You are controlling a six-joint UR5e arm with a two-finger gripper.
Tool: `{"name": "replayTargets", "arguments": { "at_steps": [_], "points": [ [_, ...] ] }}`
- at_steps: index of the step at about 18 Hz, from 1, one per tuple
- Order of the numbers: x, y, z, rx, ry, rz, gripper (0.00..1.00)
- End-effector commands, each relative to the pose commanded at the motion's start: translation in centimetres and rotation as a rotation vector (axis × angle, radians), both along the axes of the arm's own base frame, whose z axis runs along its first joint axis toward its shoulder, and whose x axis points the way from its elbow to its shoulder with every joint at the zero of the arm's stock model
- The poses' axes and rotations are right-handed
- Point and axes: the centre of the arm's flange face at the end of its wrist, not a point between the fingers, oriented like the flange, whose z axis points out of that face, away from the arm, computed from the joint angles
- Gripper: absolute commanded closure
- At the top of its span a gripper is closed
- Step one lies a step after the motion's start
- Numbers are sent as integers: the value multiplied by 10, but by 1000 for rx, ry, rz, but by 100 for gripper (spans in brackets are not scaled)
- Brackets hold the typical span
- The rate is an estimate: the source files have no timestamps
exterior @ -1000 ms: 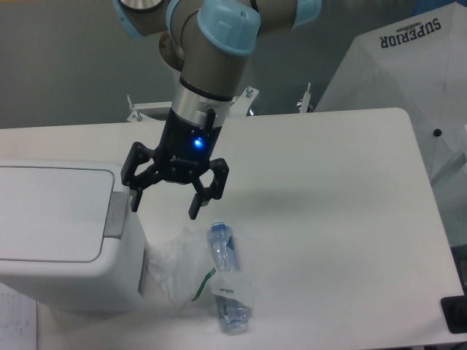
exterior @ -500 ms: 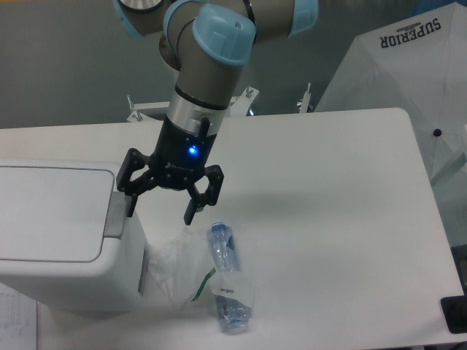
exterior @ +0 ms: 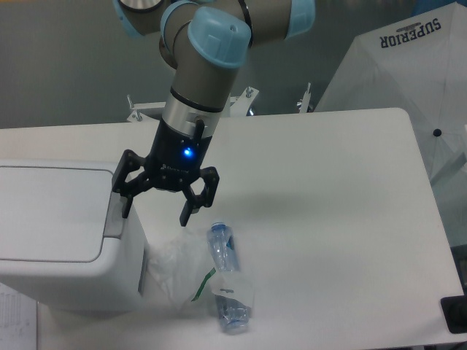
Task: Open the trash can
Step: 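Push down on the lid edge to tip the lid open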
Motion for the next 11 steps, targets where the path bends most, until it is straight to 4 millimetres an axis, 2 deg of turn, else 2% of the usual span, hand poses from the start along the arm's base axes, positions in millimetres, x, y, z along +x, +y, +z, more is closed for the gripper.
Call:
{"name": "replayTargets", "arguments": {
  "at_steps": [11],
  "points": [
    [0, 2, -4, -6, -4, -1, 0]
  ]
}}
